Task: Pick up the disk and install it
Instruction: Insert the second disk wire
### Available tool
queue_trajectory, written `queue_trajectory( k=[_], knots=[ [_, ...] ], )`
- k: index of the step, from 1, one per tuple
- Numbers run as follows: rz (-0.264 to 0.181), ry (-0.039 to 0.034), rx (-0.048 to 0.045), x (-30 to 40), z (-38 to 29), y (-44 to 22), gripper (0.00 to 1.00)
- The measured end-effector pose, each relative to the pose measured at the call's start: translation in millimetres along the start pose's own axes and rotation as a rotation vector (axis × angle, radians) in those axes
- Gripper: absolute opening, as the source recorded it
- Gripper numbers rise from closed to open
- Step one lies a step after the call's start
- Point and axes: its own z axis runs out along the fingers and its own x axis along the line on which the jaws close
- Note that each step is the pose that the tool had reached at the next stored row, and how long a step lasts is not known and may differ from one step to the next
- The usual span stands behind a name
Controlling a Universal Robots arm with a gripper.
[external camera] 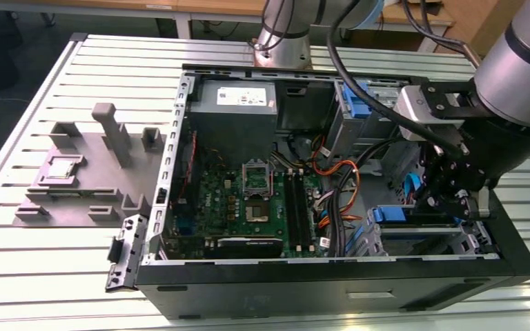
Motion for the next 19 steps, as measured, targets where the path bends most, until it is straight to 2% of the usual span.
queue_trajectory(
  k=[9,19],
  knots=[
    [-0.004,-0.0004,-0.0003,1.0,2.4,-0.1,0.16],
    [-0.008,-0.0005,-0.0005,2.0,1.3,-0.2,0.16]
  ],
)
